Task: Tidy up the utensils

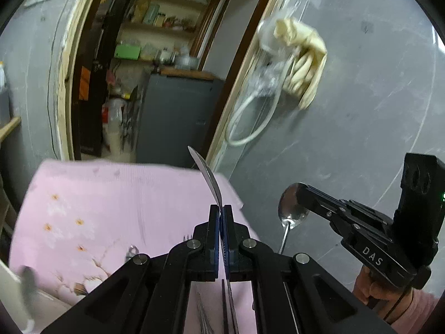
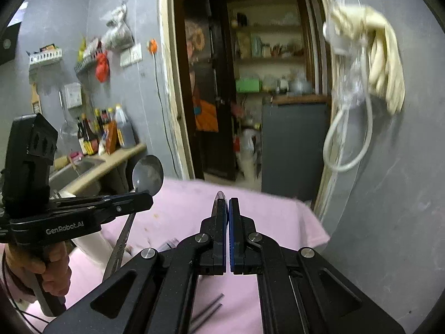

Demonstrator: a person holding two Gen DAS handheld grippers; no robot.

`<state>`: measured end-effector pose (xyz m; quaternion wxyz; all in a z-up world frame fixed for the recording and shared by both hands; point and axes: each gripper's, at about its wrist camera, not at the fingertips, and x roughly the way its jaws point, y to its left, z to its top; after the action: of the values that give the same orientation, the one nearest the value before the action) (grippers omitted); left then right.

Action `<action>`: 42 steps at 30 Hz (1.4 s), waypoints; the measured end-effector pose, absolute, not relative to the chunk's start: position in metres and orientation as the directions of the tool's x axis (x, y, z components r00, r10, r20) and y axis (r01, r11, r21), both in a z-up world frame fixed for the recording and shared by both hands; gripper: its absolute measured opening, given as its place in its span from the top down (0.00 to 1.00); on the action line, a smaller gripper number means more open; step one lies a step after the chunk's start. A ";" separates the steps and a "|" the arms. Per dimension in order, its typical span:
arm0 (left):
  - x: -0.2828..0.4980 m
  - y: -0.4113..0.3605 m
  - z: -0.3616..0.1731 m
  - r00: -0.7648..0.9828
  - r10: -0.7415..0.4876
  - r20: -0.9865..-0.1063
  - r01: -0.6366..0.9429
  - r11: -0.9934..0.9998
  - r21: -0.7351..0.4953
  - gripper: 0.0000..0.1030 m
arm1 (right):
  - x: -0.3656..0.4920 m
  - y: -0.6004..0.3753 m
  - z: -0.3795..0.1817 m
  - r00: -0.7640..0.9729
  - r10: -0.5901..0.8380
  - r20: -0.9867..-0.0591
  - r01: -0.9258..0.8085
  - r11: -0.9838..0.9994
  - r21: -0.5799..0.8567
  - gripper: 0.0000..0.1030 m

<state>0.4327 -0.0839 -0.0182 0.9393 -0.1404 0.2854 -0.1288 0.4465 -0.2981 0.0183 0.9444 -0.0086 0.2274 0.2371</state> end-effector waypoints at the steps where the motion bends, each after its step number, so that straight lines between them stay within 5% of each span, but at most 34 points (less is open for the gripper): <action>1: 0.427 -0.078 -0.010 0.811 -0.326 -0.485 0.168 0.925 -0.341 0.97 | 0.441 -0.294 0.028 0.791 0.445 -0.419 -0.453 0.887 0.087 0.98; 22: 0.323 0.100 0.079 0.937 -0.176 -0.301 0.101 0.963 -0.249 0.97 | 0.342 -0.107 0.120 0.858 0.473 -0.200 -0.494 0.866 -0.075 0.98; 42: 0.343 0.206 -0.001 0.958 -0.118 -0.262 0.022 0.939 -0.343 0.97 | 0.334 -0.032 0.042 0.913 0.313 -0.263 -0.367 0.910 -0.190 0.98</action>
<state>0.3425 0.2057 -0.0011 0.9745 -0.1709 0.1408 -0.0360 0.3344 -0.0321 0.0421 0.9707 -0.1187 0.1142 0.1752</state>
